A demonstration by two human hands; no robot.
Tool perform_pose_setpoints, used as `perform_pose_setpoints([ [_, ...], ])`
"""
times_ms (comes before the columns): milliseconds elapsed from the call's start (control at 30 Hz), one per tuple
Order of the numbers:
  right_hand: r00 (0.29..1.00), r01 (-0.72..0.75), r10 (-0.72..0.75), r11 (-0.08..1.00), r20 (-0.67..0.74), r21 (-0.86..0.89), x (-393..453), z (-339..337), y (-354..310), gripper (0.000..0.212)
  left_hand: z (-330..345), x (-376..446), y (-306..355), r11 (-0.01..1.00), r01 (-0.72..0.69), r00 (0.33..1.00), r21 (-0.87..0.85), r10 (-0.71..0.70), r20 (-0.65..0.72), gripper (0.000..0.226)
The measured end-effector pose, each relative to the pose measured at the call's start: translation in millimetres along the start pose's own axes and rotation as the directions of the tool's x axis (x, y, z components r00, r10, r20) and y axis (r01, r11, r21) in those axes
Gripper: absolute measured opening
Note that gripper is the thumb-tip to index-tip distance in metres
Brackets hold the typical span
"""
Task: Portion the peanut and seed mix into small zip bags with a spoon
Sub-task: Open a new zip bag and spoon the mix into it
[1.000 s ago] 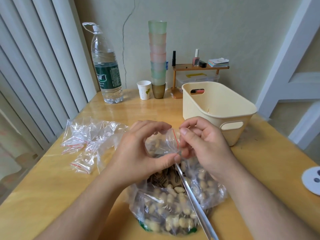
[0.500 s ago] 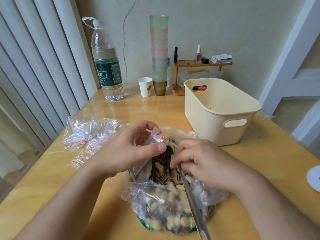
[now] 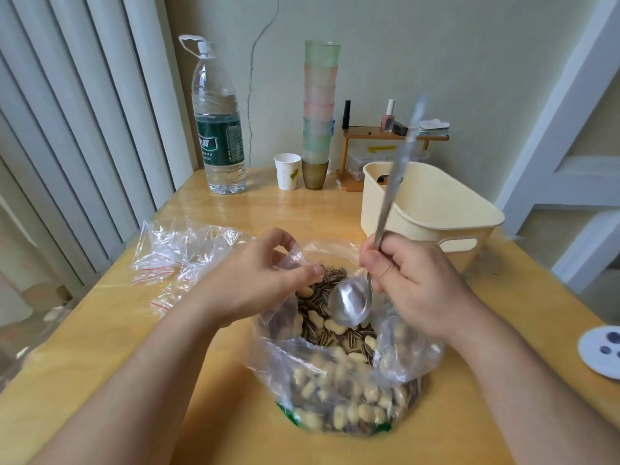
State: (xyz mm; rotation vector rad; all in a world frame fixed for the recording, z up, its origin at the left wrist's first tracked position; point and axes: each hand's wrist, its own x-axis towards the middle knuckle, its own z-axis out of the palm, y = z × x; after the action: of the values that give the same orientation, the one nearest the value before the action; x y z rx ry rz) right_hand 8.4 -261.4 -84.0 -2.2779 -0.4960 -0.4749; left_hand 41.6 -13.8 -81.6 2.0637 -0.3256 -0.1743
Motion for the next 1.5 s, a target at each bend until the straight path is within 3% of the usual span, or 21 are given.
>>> perform_pose_setpoints([
  [200, 0.971, -0.109, 0.113, 0.994, 0.212, -0.030, 1, 13, -8, 0.041, -2, -2, -2, 0.976, 0.099, 0.994, 0.194, -0.087, -0.066, 0.064],
  [433, 0.903, -0.380, 0.289, 0.882, 0.317, 0.277, -6, 36, -5, 0.021, 13, -2, 2, 0.914, 0.122, 0.992, 0.388, -0.102, -0.070, 0.071],
  [500, 0.899, -0.404, 0.312, 0.862, 0.308, 0.305, -7, 40, -5, 0.015, 14, -2, 5, 0.944, 0.135, 0.990, 0.300, -0.120, -0.067, 0.066],
  [567, 0.899, -0.415, 0.334, 0.858, 0.284, 0.304, -7, 41, -4, 0.014, 15, -1, 6, 0.980, 0.167, 0.985, 0.106, -0.162, -0.051, 0.060],
  [700, 0.913, -0.398, 0.344, 0.871, 0.220, 0.289, -8, 34, 1, 0.016, 23, -2, 9, 0.977, 0.168, 0.985, -0.129, -0.171, -0.010, 0.048],
  [800, 0.919, -0.391, 0.356, 0.880, 0.169, 0.271, -10, 27, 6, 0.015, 20, -2, 10, 0.986, 0.156, 0.987, -0.064, -0.158, -0.026, 0.046],
  [900, 0.929, -0.367, 0.345, 0.900, 0.132, 0.235, -11, 23, 10, 0.015, 6, -4, 8, 0.984, 0.160, 0.985, 0.079, -0.154, -0.080, 0.071],
  [1000, 0.941, -0.336, 0.320, 0.922, 0.107, 0.192, -11, 24, 11, 0.015, -1, -5, 6, 0.980, 0.156, 0.983, 0.125, -0.142, -0.116, 0.077],
  [1100, 0.948, -0.315, 0.297, 0.926, 0.112, 0.210, -10, 27, 10, 0.015, 8, -5, 9, 0.989, 0.140, 0.988, 0.053, -0.136, -0.071, 0.087],
  [1333, 0.941, -0.332, 0.310, 0.925, 0.135, 0.185, -9, 33, 5, 0.018, 28, -5, 14, 0.964, 0.130, 0.991, -0.233, -0.116, 0.072, 0.072],
  [1433, 0.949, -0.314, 0.304, 0.938, 0.089, 0.145, -9, 30, 8, 0.020, 24, -4, 14, 0.992, 0.127, 0.991, -0.017, -0.128, -0.027, 0.069],
  [1500, 0.950, -0.312, 0.309, 0.937, 0.049, 0.157, -9, 27, 12, 0.022, 15, -3, 11, 0.980, 0.147, 0.985, 0.131, -0.134, -0.105, 0.078],
])
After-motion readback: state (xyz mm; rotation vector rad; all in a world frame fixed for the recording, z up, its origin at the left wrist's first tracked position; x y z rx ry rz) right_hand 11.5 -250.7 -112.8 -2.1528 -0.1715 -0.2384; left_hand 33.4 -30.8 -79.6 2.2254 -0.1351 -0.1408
